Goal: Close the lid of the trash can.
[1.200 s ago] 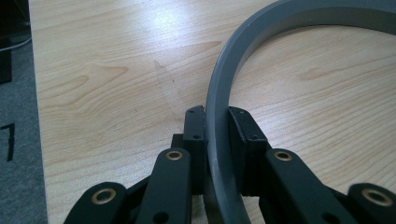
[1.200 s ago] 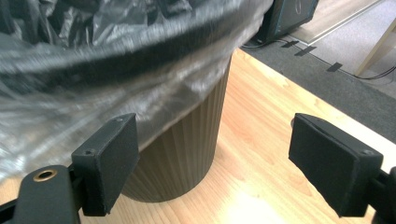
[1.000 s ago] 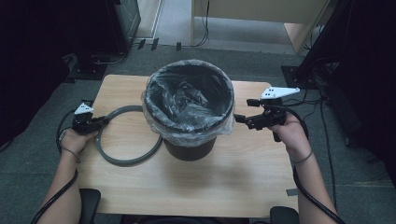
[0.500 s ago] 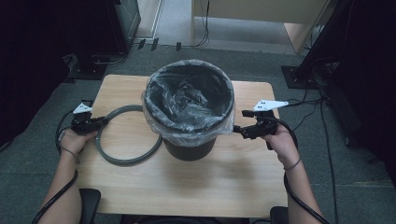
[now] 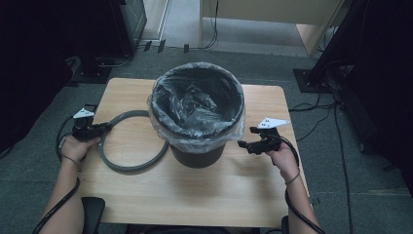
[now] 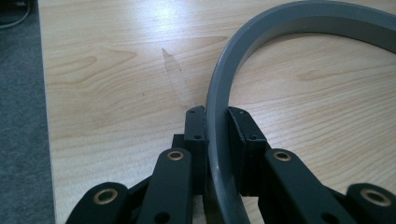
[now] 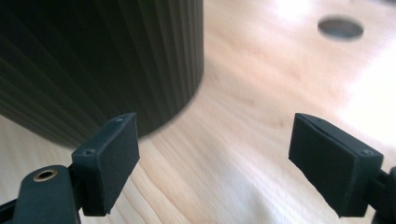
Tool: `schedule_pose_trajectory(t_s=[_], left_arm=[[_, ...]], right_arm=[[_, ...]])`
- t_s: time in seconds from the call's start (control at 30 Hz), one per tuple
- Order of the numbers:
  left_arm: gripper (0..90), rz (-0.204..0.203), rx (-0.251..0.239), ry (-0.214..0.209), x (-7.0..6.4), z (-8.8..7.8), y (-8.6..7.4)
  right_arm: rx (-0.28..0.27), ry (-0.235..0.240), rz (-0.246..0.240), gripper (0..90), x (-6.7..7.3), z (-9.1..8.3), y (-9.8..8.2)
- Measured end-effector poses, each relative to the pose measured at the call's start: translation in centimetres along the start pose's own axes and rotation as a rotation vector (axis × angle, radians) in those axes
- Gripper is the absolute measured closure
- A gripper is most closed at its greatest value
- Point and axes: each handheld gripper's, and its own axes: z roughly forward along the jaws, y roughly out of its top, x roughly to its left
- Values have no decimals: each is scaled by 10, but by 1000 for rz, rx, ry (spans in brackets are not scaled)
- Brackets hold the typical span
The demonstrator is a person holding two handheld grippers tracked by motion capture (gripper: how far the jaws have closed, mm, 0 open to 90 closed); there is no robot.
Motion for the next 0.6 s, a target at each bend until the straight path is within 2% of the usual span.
schedule_pose_trajectory(t_s=[0.1,0.13,0.23,0.4,0.6], left_arm=[[786,-13,6,-4,1,-1,0],[787,-18,9,-4,1,-1,0],[787,-24,19,-6,2,-2,1],[787,-8,30,11,2,-3,3],[788,-31,24,8,5,-6,5]], right_arm=[[69,-18,-50,156,-3,8,-7],[71,-24,-56,156,-5,11,-9],[52,-14,-10,157,-8,19,-17],[65,-5,-23,156,-8,28,-26],[65,-27,-26,156,-6,33,-33]])
